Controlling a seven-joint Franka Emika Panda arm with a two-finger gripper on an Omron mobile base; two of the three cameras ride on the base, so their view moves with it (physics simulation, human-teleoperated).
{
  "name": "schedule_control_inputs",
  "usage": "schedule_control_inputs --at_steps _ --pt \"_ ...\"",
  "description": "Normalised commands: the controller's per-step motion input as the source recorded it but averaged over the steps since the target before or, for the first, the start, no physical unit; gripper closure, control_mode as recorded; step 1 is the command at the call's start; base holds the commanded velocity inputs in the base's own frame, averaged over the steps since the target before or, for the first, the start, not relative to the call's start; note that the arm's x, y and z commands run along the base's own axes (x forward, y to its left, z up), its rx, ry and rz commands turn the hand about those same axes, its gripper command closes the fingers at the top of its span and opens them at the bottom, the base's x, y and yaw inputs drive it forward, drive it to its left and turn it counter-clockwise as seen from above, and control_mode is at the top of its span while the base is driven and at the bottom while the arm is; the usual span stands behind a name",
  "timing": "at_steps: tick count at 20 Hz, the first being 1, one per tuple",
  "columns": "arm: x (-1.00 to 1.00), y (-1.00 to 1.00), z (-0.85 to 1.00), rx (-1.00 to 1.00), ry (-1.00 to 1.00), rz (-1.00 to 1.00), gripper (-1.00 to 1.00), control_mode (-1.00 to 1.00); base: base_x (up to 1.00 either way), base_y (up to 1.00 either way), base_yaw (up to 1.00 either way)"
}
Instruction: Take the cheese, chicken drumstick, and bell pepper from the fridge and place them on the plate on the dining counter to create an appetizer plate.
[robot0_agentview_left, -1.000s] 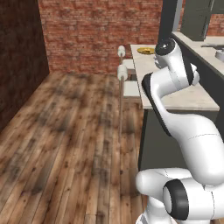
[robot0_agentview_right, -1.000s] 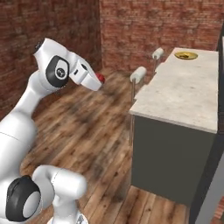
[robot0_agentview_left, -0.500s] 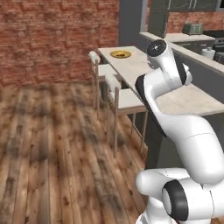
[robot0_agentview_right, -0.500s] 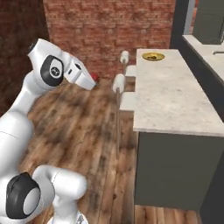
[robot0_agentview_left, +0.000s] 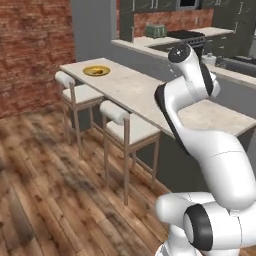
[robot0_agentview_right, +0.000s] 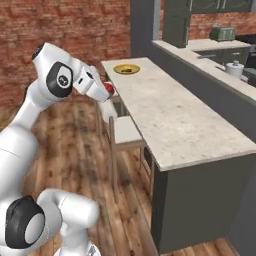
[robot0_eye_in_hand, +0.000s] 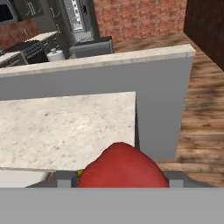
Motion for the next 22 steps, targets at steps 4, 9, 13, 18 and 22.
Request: schedule_control_inputs --at_steps 4,9,13,18,22 --pt "0.0 0.0 0.0 0.0 0.0 0.0 1.0 1.0 0.61 1.0 -0.48" --pt "0.0 0.0 0.0 0.0 0.0 0.0 1.0 1.0 0.44 1.0 -0.39" --pt "0.0 0.0 0.0 0.0 0.0 0.0 1.0 1.0 0.27 1.0 -0.3" --pt "0.0 0.0 0.0 0.0 0.0 0.0 1.0 1.0 0.28 1.0 -0.26" --pt "0.0 0.0 0.0 0.0 0.0 0.0 1.0 1.0 0.34 1.0 -0.24"
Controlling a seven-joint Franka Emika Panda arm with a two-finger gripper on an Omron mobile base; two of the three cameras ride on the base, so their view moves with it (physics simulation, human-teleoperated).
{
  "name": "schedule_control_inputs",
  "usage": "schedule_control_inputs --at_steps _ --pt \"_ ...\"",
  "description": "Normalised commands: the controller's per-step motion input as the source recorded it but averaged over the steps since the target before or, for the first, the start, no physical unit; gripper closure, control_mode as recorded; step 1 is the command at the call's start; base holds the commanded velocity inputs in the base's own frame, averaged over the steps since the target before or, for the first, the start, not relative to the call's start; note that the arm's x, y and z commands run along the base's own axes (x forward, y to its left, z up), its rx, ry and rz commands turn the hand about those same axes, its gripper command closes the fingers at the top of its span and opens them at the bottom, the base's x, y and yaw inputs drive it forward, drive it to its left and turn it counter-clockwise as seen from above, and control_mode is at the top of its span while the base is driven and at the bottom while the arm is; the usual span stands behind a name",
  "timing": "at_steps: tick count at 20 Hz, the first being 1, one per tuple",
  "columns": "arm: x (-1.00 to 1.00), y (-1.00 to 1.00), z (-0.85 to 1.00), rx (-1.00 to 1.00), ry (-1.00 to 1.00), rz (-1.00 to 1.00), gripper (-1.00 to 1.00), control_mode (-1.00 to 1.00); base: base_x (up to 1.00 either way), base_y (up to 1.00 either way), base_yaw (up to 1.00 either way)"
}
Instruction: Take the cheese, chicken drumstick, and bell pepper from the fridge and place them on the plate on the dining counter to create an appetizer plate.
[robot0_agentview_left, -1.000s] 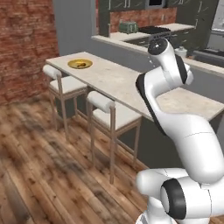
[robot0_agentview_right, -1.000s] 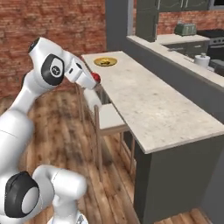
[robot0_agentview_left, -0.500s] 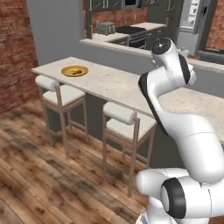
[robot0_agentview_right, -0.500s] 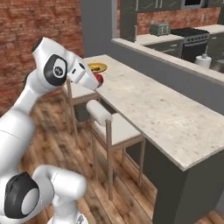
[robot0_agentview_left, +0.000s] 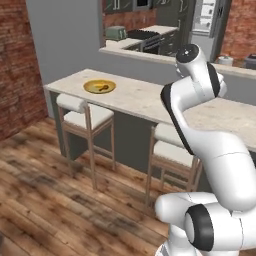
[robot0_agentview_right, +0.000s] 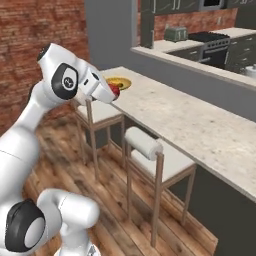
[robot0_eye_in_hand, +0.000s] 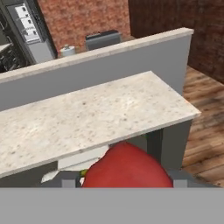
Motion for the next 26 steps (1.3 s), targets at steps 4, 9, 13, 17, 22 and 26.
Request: schedule_control_inputs --at_steps 4,9,13,17,22,26 --pt "0.0 0.0 0.0 0.0 0.0 0.0 1.0 1.0 0.57 1.0 -0.25" --pt "0.0 0.0 0.0 0.0 0.0 0.0 1.0 1.0 0.83 1.0 -0.24" --pt "0.0 0.0 0.0 0.0 0.0 0.0 1.0 1.0 0.99 1.0 -0.25" --pt "0.0 0.0 0.0 0.0 0.0 0.0 1.0 1.0 1.0 1.0 -0.28" --pt "0.0 0.0 0.0 0.0 0.0 0.0 1.0 1.0 1.0 0.99 -0.29" --pt "0.0 0.0 0.0 0.0 0.0 0.0 1.0 1.0 1.0 0.65 -0.33"
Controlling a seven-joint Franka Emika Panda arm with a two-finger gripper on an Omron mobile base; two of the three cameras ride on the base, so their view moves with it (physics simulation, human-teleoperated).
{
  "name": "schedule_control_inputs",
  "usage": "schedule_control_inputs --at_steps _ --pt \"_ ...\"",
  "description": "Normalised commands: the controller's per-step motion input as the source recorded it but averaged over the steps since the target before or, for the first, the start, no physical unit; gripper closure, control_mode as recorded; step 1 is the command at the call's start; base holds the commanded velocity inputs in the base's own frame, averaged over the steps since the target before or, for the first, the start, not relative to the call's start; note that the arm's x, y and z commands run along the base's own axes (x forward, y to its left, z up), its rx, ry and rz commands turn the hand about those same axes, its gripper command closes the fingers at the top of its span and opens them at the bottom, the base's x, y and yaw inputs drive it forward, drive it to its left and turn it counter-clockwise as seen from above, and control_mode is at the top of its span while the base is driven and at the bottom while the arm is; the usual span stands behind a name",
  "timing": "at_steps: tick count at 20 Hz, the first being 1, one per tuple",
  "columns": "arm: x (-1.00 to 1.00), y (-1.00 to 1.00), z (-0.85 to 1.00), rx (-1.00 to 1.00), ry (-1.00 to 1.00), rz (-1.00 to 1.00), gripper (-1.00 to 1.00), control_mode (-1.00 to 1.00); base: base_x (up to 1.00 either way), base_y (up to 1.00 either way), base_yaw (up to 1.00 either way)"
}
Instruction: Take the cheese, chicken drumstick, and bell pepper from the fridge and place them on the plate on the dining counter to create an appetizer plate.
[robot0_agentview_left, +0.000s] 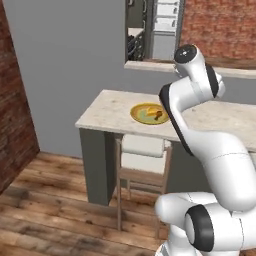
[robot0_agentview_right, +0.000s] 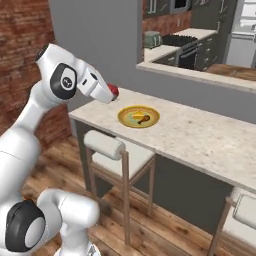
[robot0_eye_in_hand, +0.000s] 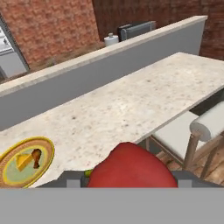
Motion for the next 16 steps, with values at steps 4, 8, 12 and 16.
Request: schedule_control_inputs --at_steps 4,8,12,16 --pt "0.0 0.0 0.0 0.0 0.0 0.0 1.0 1.0 1.0 0.43 -0.32" --pt "0.0 0.0 0.0 0.0 0.0 0.0 1.0 1.0 1.0 0.29 -0.3" --pt "0.0 0.0 0.0 0.0 0.0 0.0 1.0 1.0 1.0 -0.04 -0.27" --pt "0.0 0.0 0.0 0.0 0.0 0.0 1.0 1.0 0.99 -0.04 -0.2"
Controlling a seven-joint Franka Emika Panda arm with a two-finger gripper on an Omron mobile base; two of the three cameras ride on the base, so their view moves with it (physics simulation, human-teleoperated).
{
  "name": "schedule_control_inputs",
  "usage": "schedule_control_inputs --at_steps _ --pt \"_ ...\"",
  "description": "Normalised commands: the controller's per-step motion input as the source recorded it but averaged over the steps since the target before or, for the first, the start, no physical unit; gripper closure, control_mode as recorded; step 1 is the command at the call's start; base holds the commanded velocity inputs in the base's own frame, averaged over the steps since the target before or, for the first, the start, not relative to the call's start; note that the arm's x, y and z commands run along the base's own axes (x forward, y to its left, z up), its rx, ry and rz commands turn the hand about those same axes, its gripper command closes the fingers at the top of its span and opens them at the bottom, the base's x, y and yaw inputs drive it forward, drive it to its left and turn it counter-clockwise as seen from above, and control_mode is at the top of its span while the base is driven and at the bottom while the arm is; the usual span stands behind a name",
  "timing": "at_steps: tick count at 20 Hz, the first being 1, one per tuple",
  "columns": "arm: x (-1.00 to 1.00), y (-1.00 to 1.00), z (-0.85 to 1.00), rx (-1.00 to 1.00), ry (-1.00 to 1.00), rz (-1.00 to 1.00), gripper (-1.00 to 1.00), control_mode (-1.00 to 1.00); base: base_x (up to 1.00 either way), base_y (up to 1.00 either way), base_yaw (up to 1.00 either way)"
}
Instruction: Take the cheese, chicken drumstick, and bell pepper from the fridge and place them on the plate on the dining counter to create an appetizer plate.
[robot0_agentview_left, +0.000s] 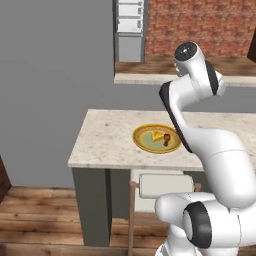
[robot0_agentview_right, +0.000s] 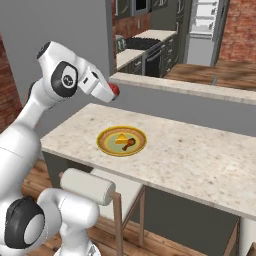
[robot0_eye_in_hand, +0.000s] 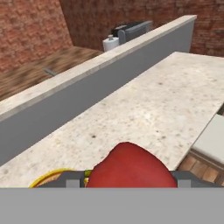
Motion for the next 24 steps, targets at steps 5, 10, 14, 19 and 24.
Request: schedule_control_inputs --at_steps 5,10,14,19,24 --pt "0.0 0.0 0.0 0.0 0.0 0.0 1.0 1.0 0.72 0.0 -0.08" --pt "0.4 0.01 -0.38 0.01 0.01 0.0 1.0 -1.0 0.0 0.0 0.0" --pt "0.23 0.07 -0.34 0.04 0.01 0.0 1.0 -1.0 0.0 0.0 0.0" --pt "0.06 0.29 -0.35 0.07 0.0 0.01 1.0 -1.0 0.0 0.0 0.0" --pt "0.0 0.59 -0.2 0.13 0.0 0.0 1.0 -1.0 0.0 0.0 0.0"
